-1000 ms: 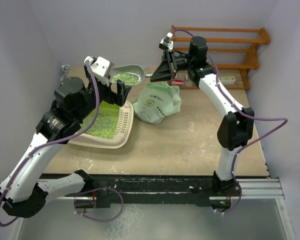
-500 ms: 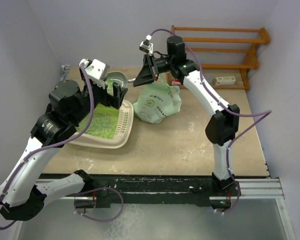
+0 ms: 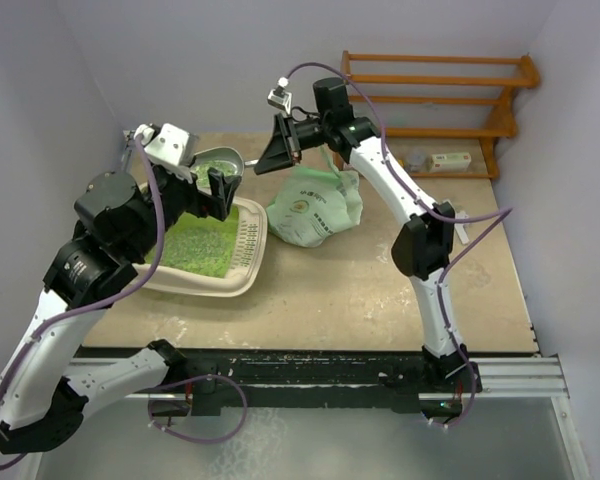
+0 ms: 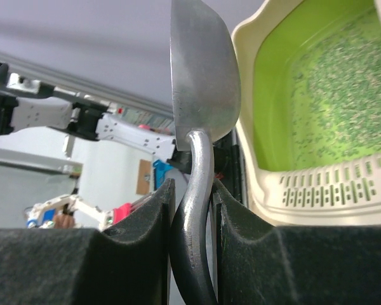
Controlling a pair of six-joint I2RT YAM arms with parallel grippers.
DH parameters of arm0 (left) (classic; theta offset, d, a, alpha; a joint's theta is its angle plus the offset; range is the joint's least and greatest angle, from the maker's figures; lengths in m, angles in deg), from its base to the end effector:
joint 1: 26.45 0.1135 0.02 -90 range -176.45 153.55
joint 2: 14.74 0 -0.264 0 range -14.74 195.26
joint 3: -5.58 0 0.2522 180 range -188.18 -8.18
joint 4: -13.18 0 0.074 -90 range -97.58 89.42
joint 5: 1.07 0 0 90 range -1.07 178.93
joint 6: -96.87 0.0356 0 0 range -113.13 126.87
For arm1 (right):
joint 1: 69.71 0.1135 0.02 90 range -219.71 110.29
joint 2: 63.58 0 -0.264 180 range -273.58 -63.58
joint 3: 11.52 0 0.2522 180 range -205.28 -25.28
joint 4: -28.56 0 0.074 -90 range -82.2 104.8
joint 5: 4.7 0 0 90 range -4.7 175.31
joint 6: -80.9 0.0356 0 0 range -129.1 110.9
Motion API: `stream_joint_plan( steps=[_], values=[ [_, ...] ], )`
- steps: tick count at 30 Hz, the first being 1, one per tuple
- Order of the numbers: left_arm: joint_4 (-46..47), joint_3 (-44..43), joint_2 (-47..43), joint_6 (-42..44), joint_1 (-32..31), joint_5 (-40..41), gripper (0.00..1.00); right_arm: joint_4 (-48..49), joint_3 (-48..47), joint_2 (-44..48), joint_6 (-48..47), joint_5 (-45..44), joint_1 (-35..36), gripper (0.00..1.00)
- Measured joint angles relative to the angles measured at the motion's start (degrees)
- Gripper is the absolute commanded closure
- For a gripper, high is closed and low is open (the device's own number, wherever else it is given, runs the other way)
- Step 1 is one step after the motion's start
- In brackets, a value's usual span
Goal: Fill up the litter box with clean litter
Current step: Pour the cat litter into the litter box.
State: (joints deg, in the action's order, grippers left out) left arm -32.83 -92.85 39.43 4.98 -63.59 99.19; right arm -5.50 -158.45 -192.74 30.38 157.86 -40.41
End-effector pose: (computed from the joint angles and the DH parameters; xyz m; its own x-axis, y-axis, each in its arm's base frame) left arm 0.1274 -0.0886 0.5002 -0.0392 -0.0110 -0.9992 0.4511 0.8920 -0.0275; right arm 0.4265 0.2783 0.3714 -0.7898 -0.2247 -0.5707 -0.5741 -0.0569 0.8168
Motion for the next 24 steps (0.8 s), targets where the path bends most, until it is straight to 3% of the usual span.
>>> stream_joint_plan(
  steps=[11, 24],
  values=[
    [-0.1, 0.2, -0.8, 0.0, 0.0, 2.5, 0.14, -23.6, -14.0, -3.0, -24.3, -16.3, 4.3, 1.0],
    [0.2, 4.8, -4.0, -0.1, 0.0, 7.0, 0.14, -30.9, -17.0, -3.0, -39.9, -34.2, 12.7, 1.0]
  ],
)
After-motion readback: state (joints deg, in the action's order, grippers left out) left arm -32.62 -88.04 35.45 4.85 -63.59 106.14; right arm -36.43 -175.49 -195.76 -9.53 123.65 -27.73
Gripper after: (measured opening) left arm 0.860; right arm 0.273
